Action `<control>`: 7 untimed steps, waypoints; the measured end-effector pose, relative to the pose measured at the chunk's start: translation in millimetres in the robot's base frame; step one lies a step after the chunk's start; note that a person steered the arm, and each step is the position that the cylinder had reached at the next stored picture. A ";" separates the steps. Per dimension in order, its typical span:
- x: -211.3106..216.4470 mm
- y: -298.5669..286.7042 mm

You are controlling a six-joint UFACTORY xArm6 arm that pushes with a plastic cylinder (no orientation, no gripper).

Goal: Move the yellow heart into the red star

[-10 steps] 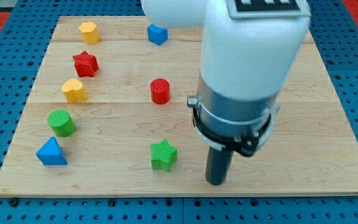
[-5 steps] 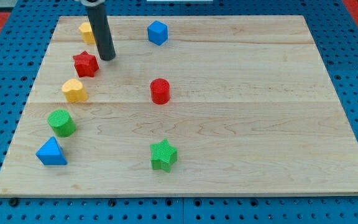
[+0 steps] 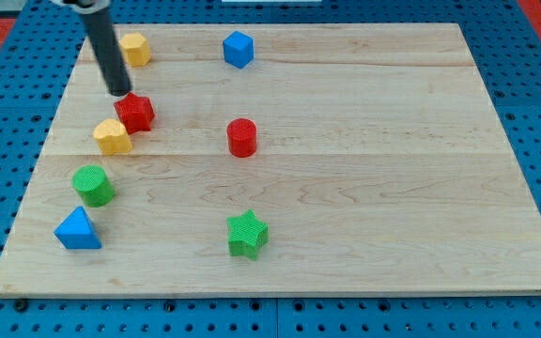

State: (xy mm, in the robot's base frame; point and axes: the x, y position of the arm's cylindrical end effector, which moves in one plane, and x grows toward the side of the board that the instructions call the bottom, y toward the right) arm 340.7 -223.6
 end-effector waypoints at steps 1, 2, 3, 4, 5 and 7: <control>41.2 12.9; 46.2 77.3; 46.1 19.9; 52.2 -65.4; 84.8 -27.3; 97.2 65.0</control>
